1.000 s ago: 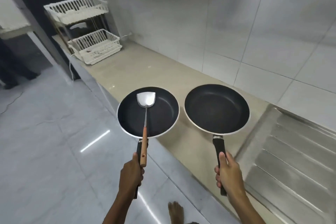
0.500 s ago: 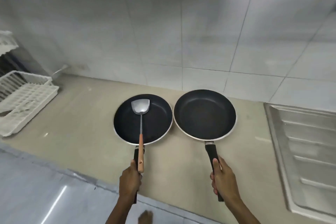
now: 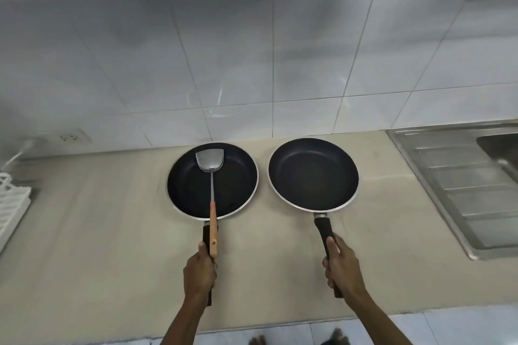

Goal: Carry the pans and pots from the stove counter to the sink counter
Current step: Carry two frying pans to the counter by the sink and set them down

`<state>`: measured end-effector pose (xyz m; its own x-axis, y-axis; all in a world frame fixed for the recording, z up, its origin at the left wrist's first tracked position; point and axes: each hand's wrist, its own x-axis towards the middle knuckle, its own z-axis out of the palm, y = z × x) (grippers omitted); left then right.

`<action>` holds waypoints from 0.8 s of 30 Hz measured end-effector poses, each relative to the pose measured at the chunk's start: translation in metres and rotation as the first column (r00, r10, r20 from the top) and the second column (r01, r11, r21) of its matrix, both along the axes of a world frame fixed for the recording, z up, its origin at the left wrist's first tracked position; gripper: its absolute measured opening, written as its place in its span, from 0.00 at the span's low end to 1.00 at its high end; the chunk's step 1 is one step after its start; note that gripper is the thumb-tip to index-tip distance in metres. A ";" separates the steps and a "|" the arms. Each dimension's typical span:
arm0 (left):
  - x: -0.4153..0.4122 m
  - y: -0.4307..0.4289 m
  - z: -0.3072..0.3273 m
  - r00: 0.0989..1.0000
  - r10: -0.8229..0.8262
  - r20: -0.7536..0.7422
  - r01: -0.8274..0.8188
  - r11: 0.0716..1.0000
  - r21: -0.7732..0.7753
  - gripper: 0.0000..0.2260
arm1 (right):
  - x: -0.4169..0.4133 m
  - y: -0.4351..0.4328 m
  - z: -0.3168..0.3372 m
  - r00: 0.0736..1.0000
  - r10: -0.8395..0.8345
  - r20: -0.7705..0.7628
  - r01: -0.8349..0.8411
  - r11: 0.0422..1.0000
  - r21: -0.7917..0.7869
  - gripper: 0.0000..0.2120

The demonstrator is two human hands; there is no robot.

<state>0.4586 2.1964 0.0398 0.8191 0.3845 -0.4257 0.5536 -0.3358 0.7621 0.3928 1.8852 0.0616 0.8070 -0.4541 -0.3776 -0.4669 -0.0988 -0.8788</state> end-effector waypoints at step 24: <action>0.045 -0.003 -0.009 0.998 -0.022 -0.055 0.021 0.999 -0.026 0.30 | 0.062 0.008 -0.013 1.000 -0.002 -0.021 0.002 1.000 -0.016 0.12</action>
